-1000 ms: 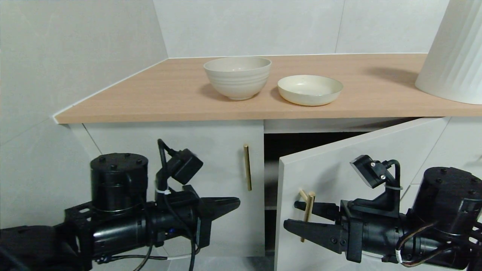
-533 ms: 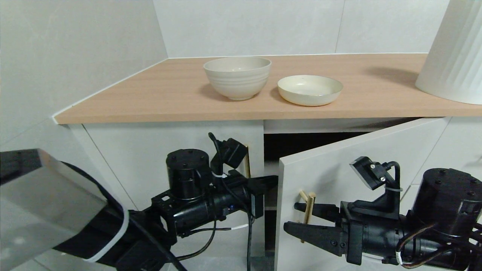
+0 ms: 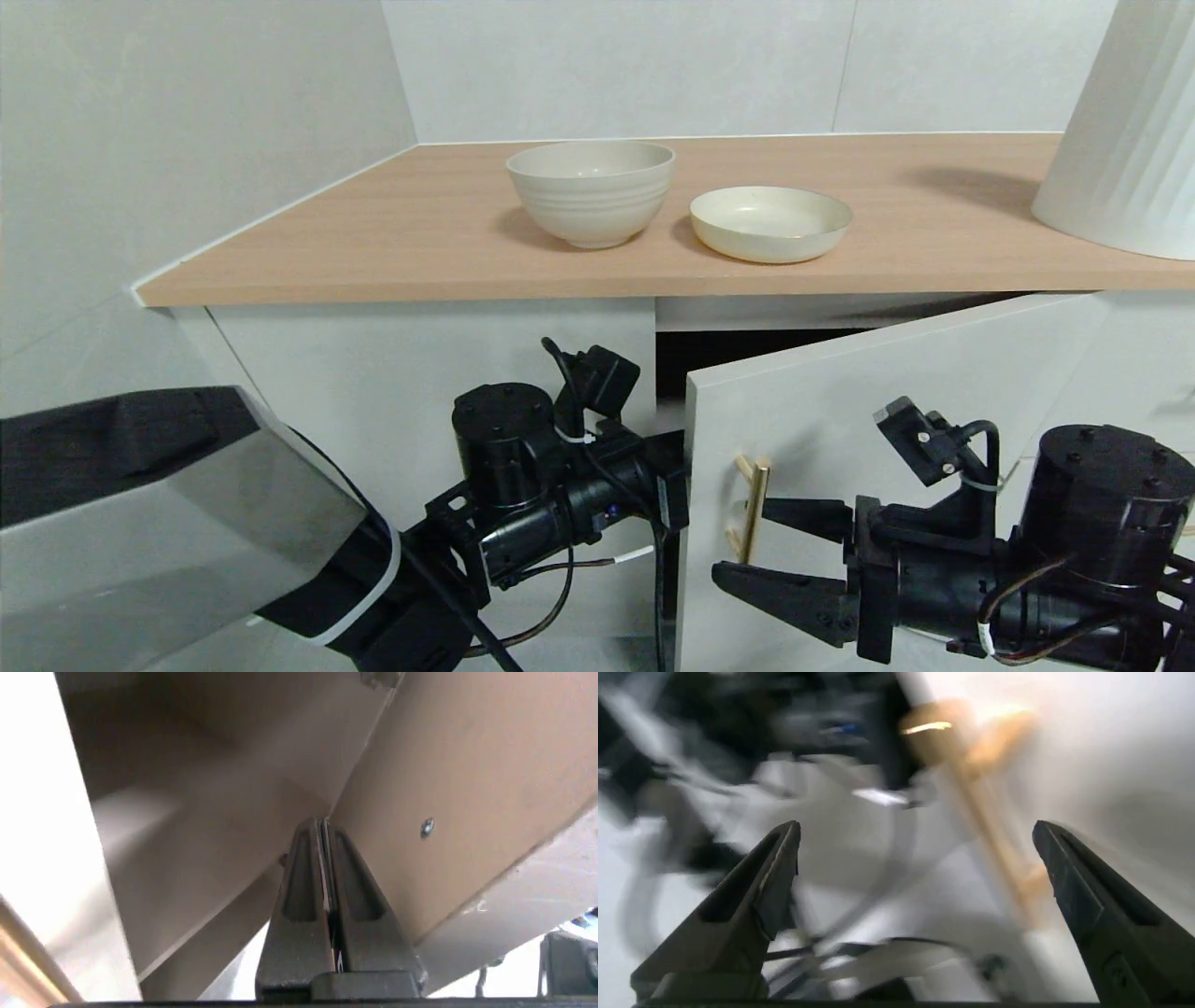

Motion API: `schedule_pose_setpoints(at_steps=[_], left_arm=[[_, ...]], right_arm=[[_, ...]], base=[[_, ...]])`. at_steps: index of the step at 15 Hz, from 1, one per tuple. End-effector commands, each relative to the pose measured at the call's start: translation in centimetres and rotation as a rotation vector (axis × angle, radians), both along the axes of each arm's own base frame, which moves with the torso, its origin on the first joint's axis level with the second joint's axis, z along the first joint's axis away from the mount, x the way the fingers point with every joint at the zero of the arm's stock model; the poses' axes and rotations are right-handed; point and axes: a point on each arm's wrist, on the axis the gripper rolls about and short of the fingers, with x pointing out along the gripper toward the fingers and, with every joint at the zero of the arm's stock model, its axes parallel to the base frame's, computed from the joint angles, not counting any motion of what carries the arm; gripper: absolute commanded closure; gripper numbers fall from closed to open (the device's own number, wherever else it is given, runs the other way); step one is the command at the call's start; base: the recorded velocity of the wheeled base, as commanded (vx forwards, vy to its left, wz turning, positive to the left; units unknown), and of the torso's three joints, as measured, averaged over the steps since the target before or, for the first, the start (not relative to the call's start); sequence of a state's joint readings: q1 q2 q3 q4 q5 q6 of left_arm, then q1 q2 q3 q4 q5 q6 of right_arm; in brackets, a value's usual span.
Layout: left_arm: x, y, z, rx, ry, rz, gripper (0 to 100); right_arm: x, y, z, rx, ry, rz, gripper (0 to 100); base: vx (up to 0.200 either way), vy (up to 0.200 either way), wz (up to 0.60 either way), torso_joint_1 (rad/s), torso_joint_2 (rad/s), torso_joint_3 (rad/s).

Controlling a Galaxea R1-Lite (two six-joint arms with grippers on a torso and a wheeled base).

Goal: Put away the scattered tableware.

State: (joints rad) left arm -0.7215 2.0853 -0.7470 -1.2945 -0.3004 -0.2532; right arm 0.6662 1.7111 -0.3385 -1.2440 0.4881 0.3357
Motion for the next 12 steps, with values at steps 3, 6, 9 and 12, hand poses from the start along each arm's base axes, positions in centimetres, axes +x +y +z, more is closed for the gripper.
schedule_pose_setpoints(at_steps=[3,6,9,12], left_arm=[[-0.2,0.0,0.4,-0.007,-0.008,-0.009,100],[-0.9,0.6,1.9,-0.030,-0.005,-0.007,100],[-1.6,1.2,2.9,-0.013,0.025,-0.012,100],[-0.9,0.4,4.1,-0.022,0.017,-0.042,100]], right_arm=[[-0.3,-1.8,0.2,-0.048,-0.080,-0.086,0],[-2.9,-4.0,0.6,-0.161,-0.042,-0.244,0],[-6.1,-5.8,2.5,-0.263,-0.001,-0.325,0],[-8.0,-6.4,3.7,-0.342,0.069,-0.260,0]], base=[[0.000,0.000,0.00,0.000,0.00,0.000],[0.000,0.000,0.00,0.000,0.00,0.000],[0.000,0.000,0.00,0.000,0.00,0.000],[0.000,0.000,0.00,0.000,0.00,0.000]])
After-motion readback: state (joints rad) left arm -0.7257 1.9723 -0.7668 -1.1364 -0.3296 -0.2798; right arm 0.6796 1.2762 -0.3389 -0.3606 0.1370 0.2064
